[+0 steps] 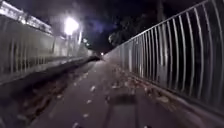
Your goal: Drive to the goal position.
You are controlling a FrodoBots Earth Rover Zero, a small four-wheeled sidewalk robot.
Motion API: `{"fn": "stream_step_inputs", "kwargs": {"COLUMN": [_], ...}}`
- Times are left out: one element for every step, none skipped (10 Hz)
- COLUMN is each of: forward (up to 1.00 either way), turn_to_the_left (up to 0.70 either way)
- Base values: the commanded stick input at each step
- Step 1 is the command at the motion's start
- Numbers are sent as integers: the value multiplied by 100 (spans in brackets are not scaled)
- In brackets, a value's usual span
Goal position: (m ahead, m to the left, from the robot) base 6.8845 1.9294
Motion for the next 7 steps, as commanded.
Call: {"fn": "stream_step_inputs", "kwargs": {"forward": [30,30,30,30,30,30,30], "turn_to_the_left": [1,1,1,1,1,1,1]}}
